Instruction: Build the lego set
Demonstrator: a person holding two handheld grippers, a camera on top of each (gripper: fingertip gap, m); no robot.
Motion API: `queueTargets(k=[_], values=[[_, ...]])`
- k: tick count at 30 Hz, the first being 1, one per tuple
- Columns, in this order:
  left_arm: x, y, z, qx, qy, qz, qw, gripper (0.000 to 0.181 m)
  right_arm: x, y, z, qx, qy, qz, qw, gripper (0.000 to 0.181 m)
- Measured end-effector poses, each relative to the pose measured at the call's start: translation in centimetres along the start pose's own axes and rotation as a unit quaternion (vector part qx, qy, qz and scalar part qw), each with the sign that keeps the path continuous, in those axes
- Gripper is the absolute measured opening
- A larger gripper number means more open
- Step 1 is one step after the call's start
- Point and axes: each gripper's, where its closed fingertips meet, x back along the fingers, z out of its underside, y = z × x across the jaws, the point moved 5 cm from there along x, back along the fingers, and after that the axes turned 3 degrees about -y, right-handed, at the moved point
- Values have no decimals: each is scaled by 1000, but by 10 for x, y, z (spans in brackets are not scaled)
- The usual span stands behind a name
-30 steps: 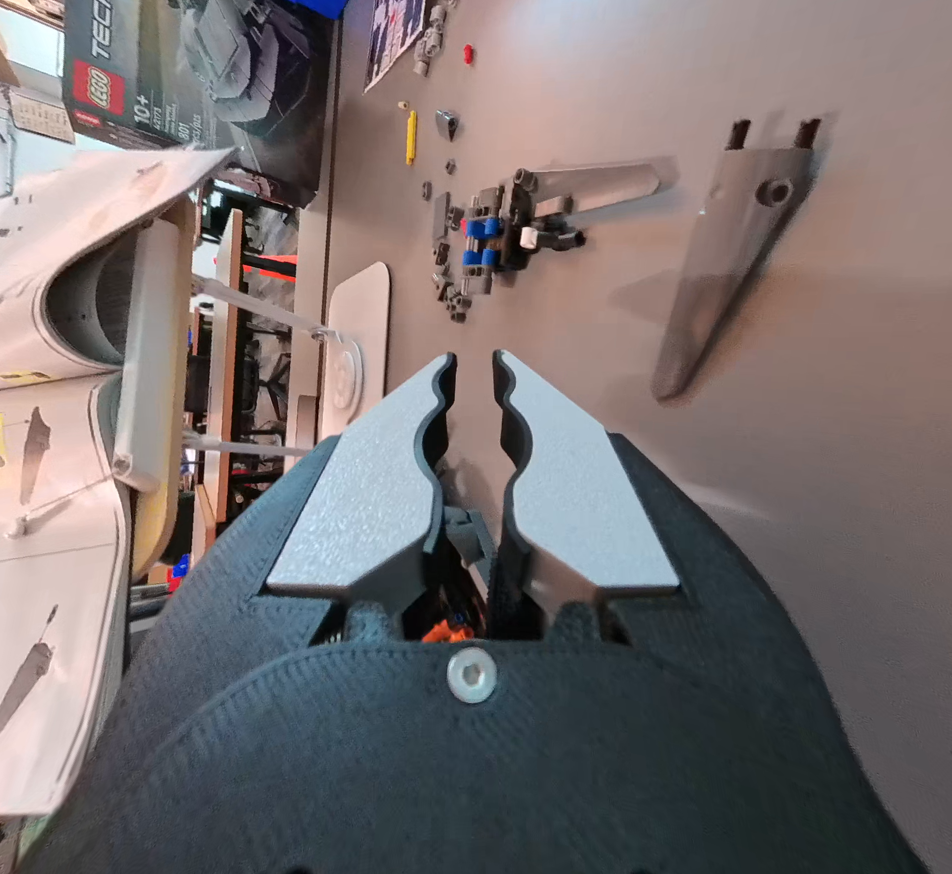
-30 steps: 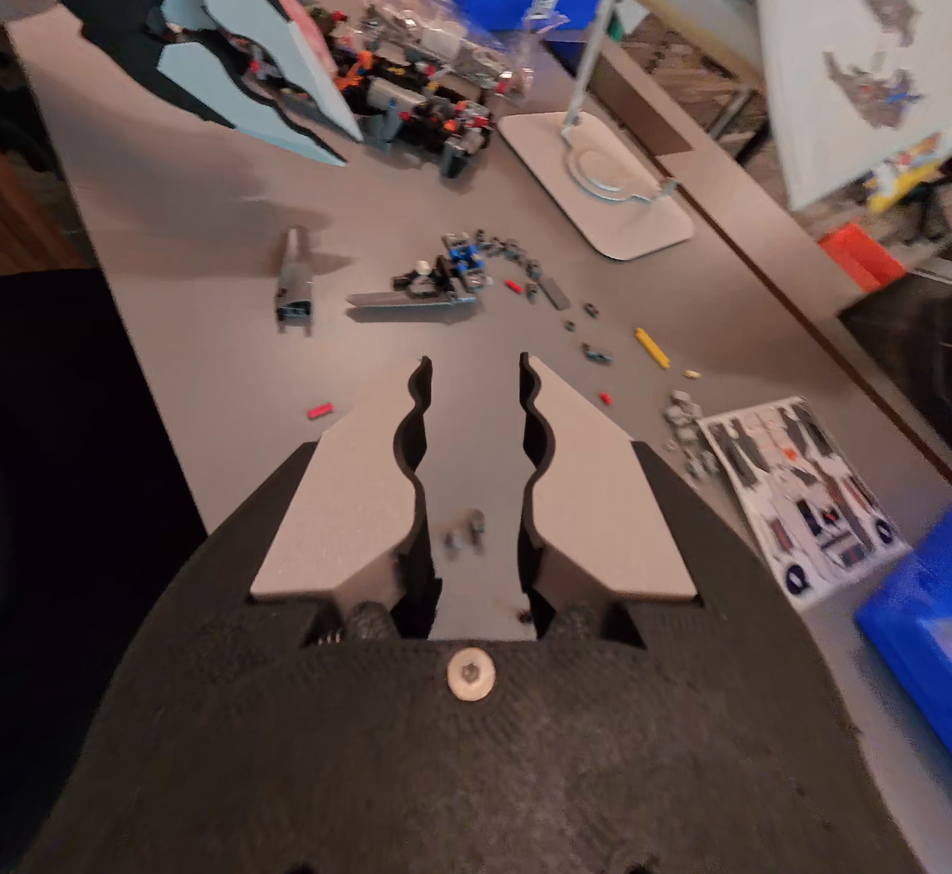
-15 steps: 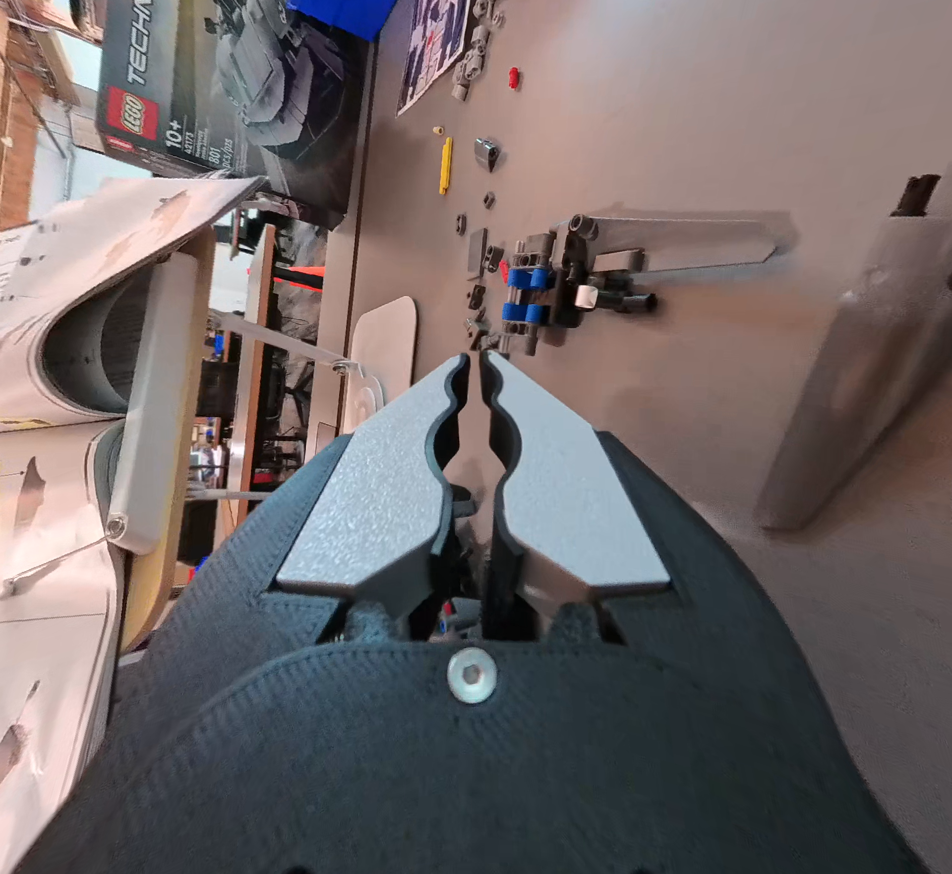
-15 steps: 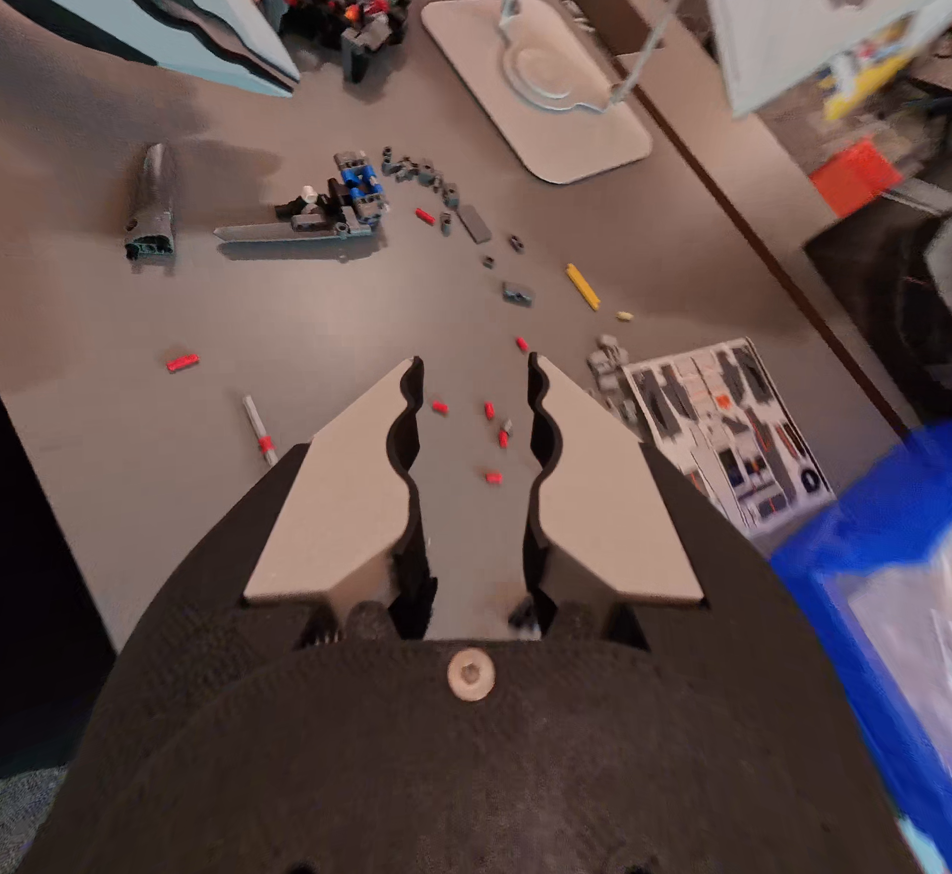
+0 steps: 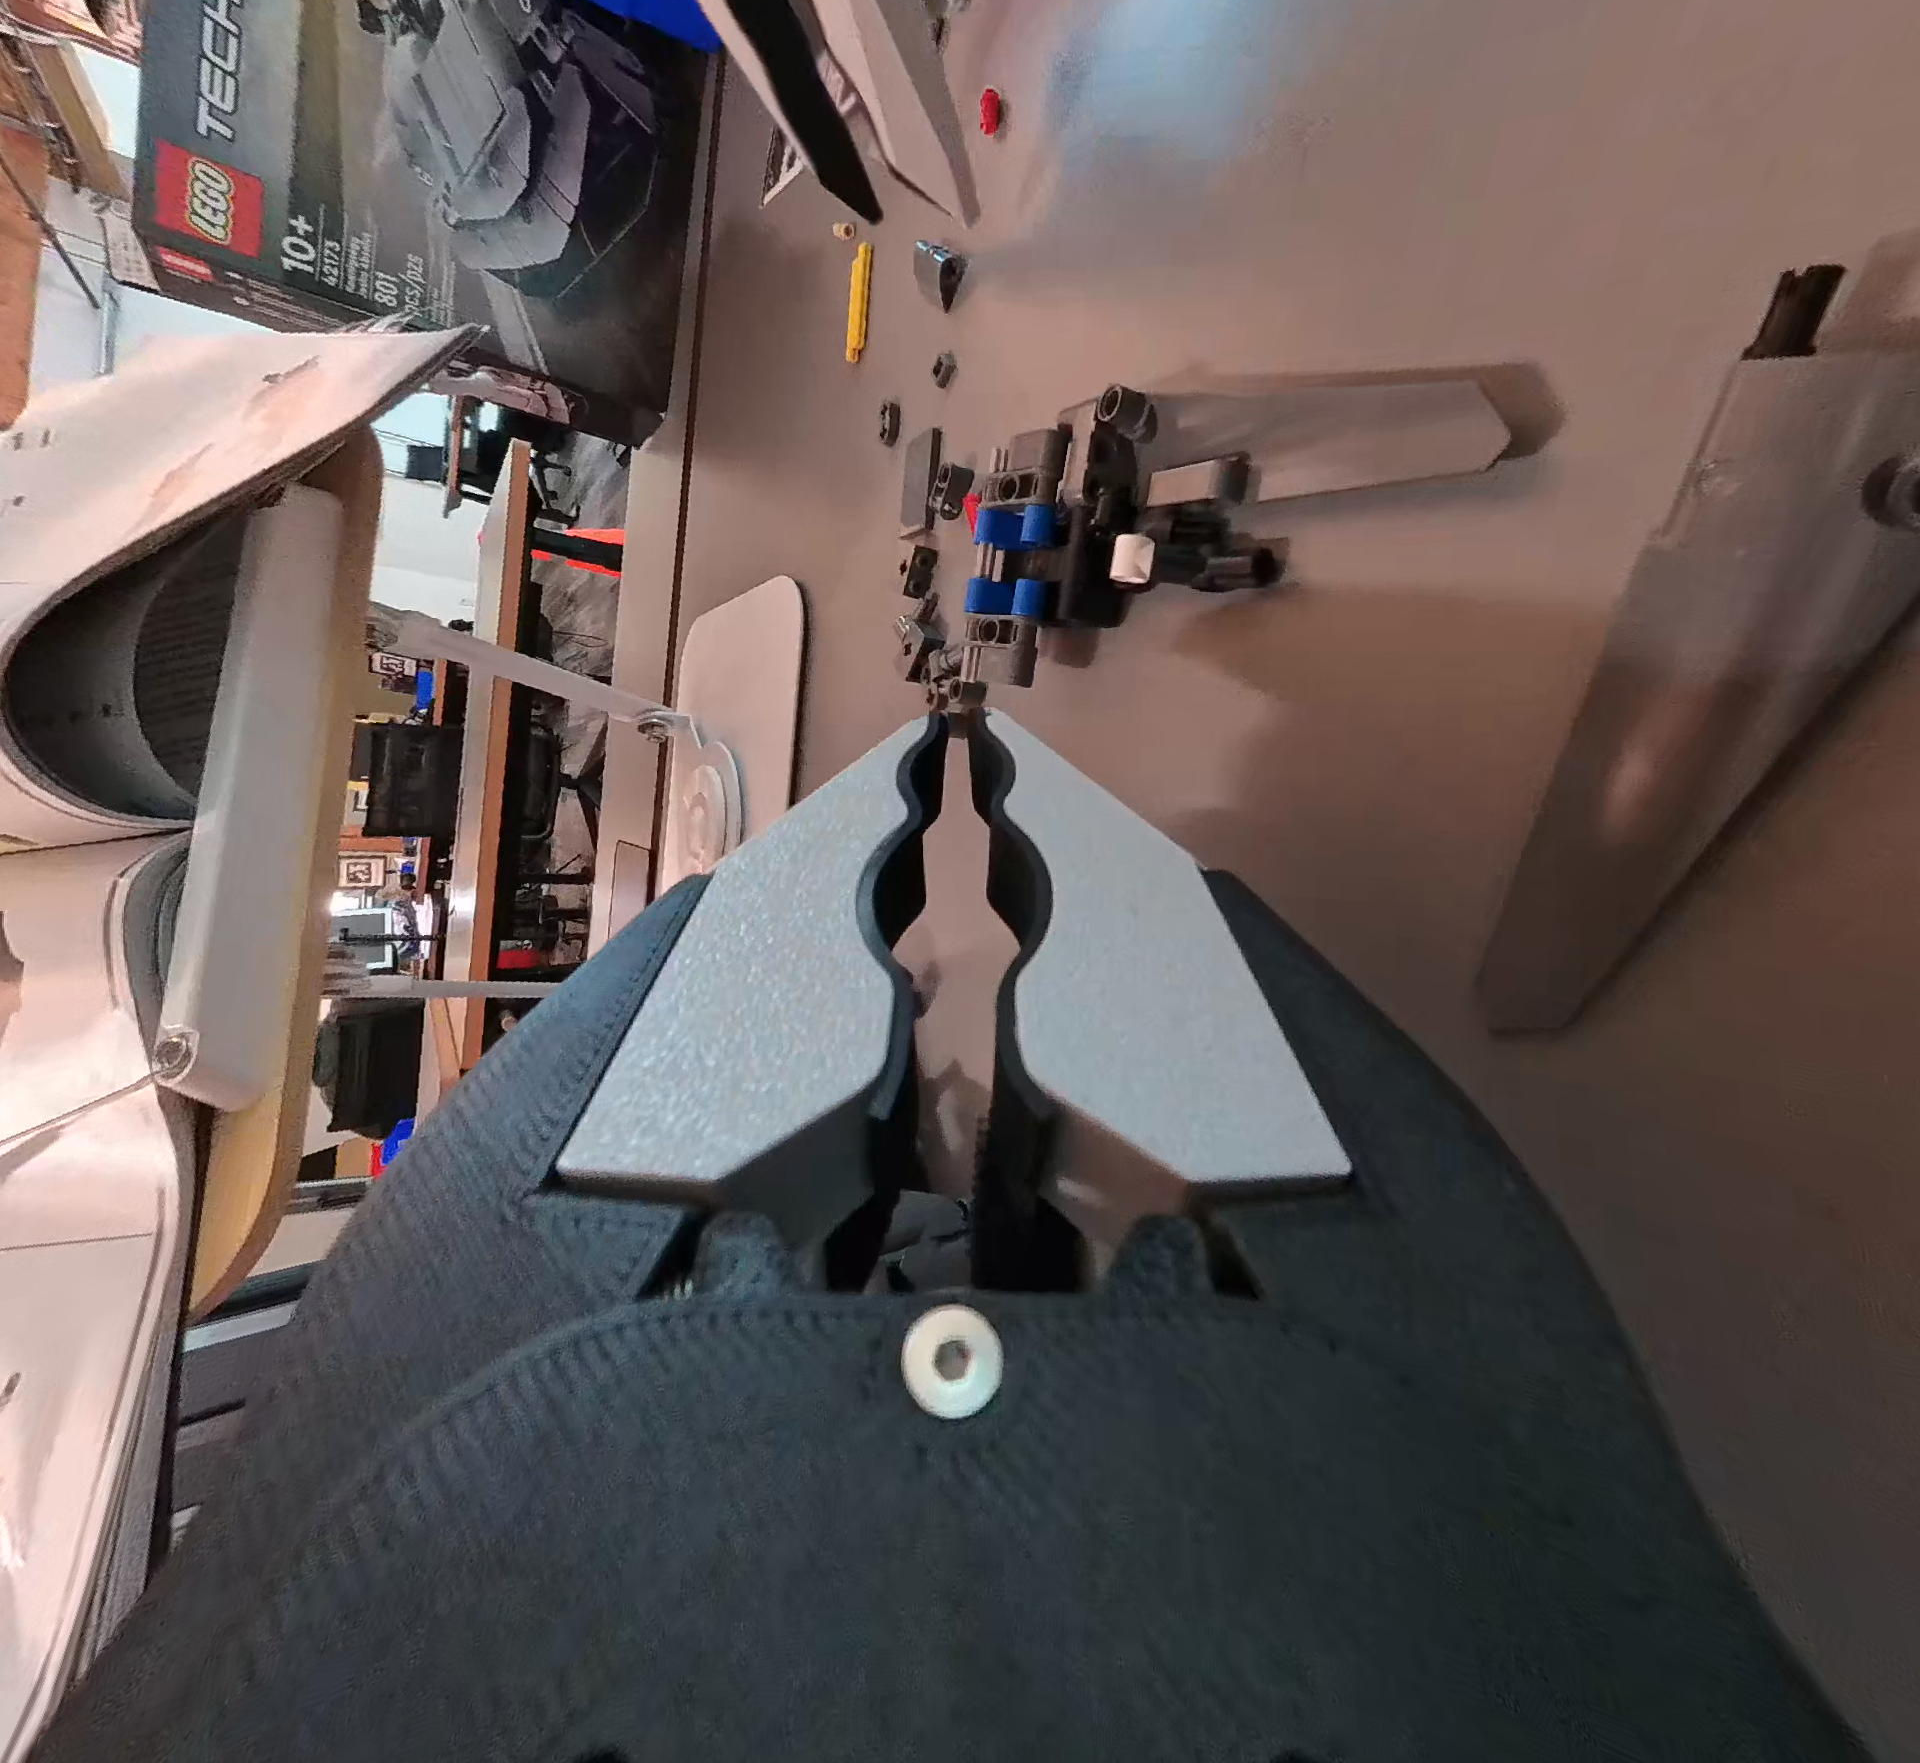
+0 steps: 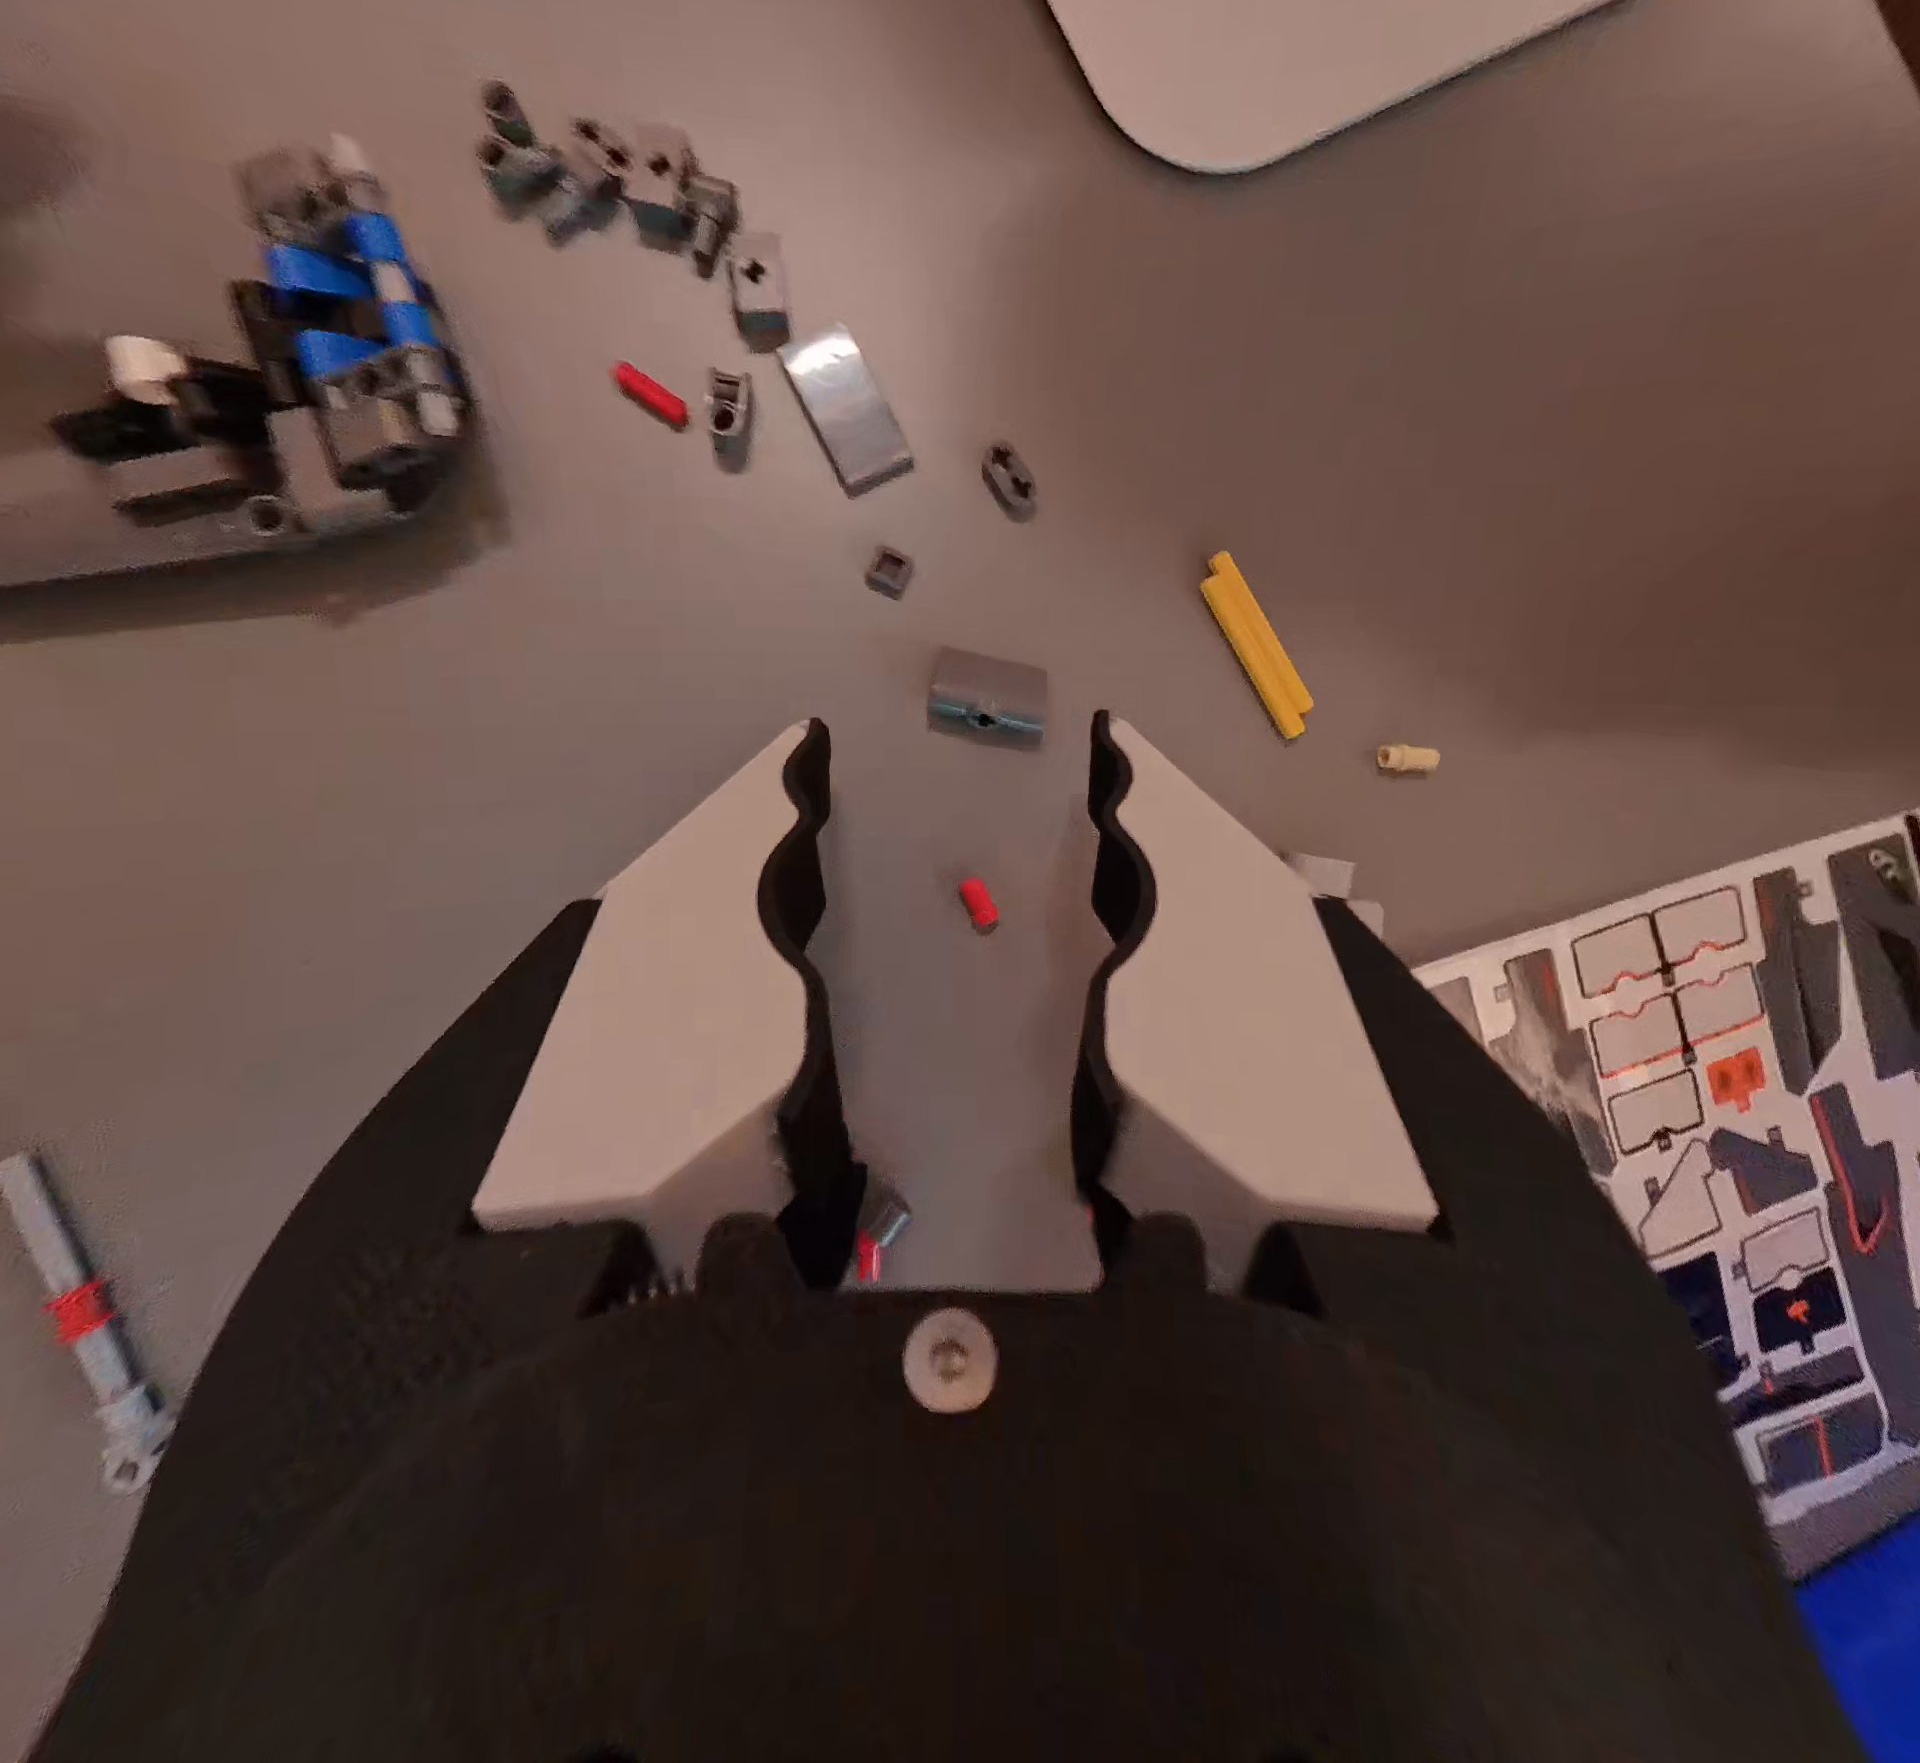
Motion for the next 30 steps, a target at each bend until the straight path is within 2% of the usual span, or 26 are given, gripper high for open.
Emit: queueTargets(k=[8, 9, 13, 19, 21, 24, 30], values=[[2, 2, -2, 5, -1, -6, 1000, 2, -14, -6, 4, -38, 9, -1, 999, 44], [2, 2, -1, 3, 2, -8, 1000, 2, -15, -6, 4, -38, 6, -5, 999, 35], [1, 4, 2, 6, 9, -9, 1000, 1, -15, -2, 5, -39, -3, -36, 999, 22], [-2, 1, 2, 2, 14, -6, 1000, 1, -6, 4, 14, -4, 20, -55, 998, 27], [-2, 0, 2, 1, 16, -5, 1000, 1, 2, 1, 20, -1, 40, -52, 998, 42], [-3, 0, 3, 1, 18, -6, 1000, 1, 23, -6, 21, -6, 15, -40, 999, 52], [-5, 0, 4, 2, 21, -4, 1000, 1, 80, -18, 40, -21, -17, 6, 1000, 50]])
